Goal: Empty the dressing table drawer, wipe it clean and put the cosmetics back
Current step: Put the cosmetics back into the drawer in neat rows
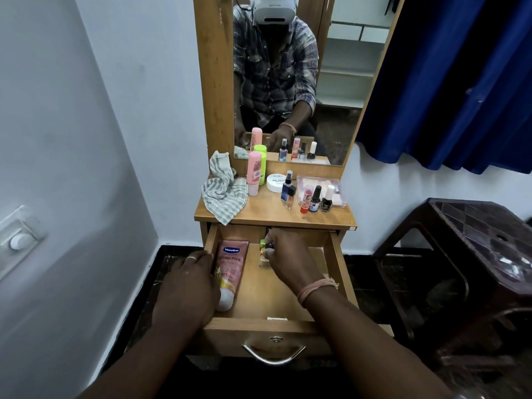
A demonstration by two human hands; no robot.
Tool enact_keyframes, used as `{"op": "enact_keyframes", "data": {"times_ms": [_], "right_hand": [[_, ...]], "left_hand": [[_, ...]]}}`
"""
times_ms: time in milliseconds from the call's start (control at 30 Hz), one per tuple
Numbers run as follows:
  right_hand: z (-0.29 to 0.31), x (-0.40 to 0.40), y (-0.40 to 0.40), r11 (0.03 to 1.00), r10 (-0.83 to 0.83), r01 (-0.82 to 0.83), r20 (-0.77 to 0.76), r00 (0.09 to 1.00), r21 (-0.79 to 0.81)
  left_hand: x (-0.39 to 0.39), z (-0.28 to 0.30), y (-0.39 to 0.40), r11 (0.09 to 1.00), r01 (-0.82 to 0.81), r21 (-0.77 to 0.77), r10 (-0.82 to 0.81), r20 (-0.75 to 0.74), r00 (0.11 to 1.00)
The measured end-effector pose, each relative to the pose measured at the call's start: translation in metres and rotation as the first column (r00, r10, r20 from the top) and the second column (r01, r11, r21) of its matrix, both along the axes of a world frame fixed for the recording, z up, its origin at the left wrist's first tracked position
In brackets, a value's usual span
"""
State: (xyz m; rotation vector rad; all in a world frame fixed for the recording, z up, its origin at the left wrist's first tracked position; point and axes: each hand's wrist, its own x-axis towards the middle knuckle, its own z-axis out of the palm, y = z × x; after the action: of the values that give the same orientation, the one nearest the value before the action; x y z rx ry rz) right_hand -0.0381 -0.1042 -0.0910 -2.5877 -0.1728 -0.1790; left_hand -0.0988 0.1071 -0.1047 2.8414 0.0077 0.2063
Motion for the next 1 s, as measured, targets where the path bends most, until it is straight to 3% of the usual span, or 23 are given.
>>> {"op": "enact_keyframes", "data": {"times_ms": [333,667,867,1000], "right_hand": [[-0.013,0.005,0.005,0.997,-0.007,0.009,0.036,0.999,-0.071],[0.008,0.0,-0.006,0.999,-0.009,0.003,0.138,0.99,0.044],[0.057,0.025,-0.041,0.971,-0.224,0.167,0.398,0.89,0.172],[0.073,0.043,-0.059,0.961,-0.276,0.265,0.346,0.896,0.082]], "left_hand": [[0.0,-0.003,0.002,1.0,0.021,0.017,-0.021,0.024,0.999],[0.001,-0.003,0.002,1.0,0.011,0.014,-0.011,0.022,1.0],[0.001,-0.001,0.0,1.0,0.005,0.001,-0.005,0.023,1.0],[0.001,-0.001,-0.001,1.0,0.004,0.006,-0.004,0.016,1.0]]}}
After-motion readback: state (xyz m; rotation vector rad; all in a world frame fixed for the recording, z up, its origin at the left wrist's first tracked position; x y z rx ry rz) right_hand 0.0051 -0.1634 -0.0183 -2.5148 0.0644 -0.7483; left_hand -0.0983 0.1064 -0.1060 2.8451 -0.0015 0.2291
